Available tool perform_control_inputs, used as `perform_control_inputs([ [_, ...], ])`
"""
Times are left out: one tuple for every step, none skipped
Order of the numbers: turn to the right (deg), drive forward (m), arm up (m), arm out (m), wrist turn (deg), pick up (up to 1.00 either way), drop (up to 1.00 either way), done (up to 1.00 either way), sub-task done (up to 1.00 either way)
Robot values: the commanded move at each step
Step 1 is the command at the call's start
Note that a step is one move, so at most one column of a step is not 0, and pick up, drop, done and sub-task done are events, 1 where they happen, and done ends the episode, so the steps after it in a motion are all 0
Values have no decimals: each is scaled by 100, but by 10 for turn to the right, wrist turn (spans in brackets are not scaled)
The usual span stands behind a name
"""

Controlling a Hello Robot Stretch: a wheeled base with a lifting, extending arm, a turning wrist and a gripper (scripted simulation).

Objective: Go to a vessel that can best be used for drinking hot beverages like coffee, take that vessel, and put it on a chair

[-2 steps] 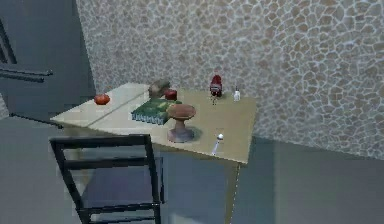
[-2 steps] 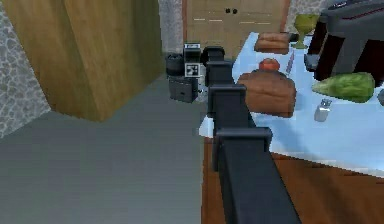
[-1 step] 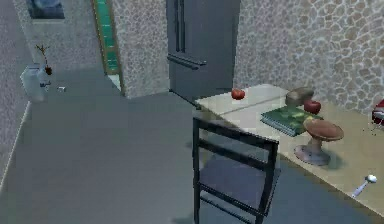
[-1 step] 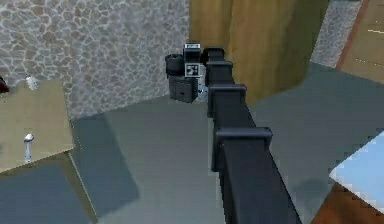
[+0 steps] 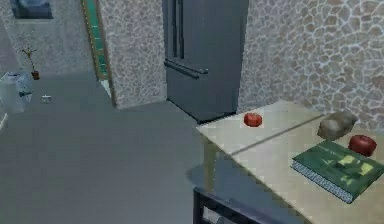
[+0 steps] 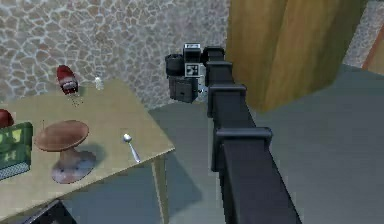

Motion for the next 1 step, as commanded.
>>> perform_control_inputs([
  [-450,0,0,0,0,0,0,0,0],
])
